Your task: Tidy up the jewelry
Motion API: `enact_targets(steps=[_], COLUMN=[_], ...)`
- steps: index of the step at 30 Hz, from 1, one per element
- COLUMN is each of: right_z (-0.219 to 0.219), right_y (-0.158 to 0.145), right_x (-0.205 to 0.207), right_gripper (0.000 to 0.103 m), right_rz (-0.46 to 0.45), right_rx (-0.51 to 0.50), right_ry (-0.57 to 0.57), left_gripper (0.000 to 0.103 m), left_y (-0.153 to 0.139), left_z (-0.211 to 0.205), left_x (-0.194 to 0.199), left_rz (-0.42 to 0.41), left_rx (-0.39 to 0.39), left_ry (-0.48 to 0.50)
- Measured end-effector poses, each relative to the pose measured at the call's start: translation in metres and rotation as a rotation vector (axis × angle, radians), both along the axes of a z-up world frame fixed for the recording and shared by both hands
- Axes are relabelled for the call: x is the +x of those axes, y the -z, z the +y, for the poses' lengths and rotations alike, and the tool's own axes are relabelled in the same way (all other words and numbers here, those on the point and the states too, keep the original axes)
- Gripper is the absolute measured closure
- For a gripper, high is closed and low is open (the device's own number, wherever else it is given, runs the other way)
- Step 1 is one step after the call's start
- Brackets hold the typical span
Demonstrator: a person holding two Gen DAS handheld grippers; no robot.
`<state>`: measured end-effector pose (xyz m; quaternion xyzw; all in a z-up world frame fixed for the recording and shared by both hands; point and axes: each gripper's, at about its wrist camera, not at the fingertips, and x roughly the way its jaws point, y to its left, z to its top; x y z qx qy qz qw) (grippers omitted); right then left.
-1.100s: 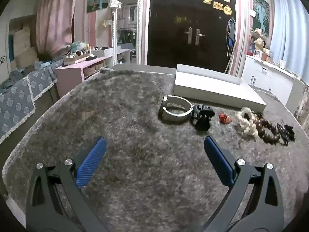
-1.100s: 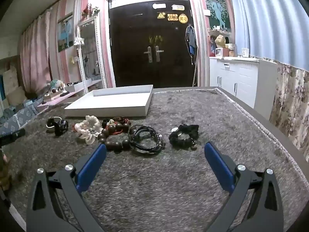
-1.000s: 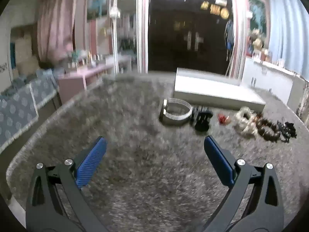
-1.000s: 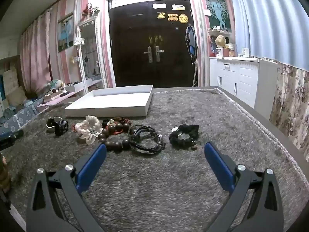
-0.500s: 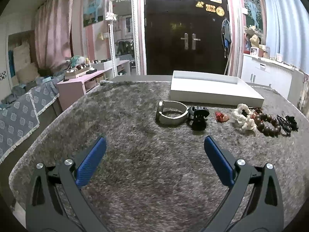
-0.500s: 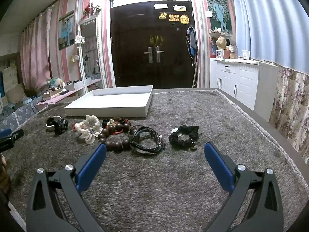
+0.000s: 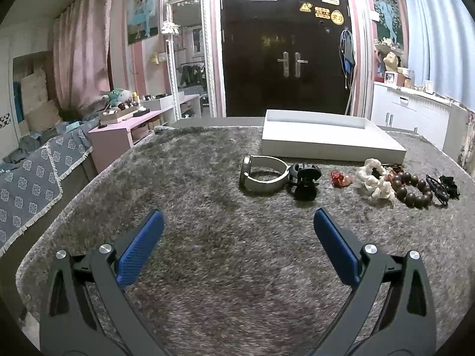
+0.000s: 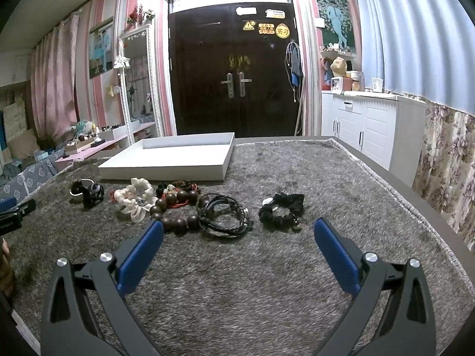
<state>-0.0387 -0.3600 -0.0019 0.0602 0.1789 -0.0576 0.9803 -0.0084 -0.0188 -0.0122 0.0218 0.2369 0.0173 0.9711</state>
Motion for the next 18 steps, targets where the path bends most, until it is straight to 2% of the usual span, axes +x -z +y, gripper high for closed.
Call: enact_targets(steps=[9, 12, 18], right_z=[-0.0012, 0.0011, 0.0037], right_y=[-0.0029, -0.0002, 0.0003], right_x=[-0.0010, 0.0008, 0.0048], right_gripper=[0.002, 0.002, 0.002], right_rz=[0.020, 0.075, 0.109], right_rx=[-0.014, -0.026, -0.034], right_ry=[0.007, 0.013, 0.013], left_gripper=[0.003, 0.003, 0.003], left_y=[-0.0013, -0.0016, 0.0002], left_z=[0.0026, 0.0025, 0.0020], left_x=[-0.0026, -0.0032, 0.0008], left_rz=[-0.011, -0.012, 0.023], left_rx=[0.004, 0.003, 0.004], left_ry=[-0.019, -0.021, -0.015])
